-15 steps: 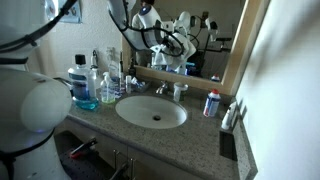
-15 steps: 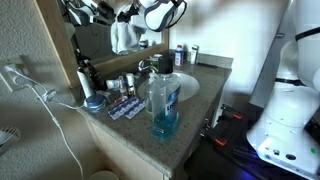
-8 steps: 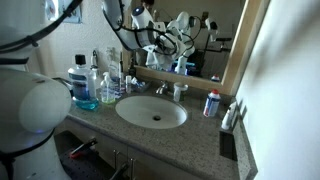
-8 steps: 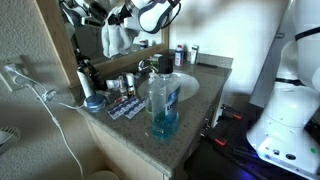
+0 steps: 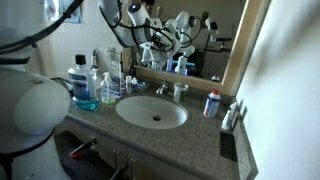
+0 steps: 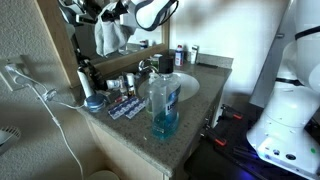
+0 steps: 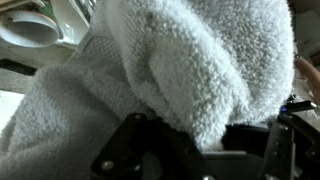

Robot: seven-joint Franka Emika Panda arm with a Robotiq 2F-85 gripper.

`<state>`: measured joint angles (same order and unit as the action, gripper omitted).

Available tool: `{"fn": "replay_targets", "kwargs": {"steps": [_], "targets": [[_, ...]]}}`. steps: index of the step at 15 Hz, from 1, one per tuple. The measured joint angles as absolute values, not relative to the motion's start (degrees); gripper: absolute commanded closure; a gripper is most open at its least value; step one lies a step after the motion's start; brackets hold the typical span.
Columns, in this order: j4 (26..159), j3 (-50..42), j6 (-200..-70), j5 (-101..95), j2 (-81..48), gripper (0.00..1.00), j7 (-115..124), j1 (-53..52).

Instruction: Wipe the mirror with the white cloth

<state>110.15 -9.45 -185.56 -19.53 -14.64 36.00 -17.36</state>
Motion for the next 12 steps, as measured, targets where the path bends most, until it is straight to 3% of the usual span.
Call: {"fn": "replay_targets", "kwargs": {"steps": [12], "targets": [[107.24, -14.56, -186.74, -19.54, -10.23, 0.97, 36.12, -19.35]]}}
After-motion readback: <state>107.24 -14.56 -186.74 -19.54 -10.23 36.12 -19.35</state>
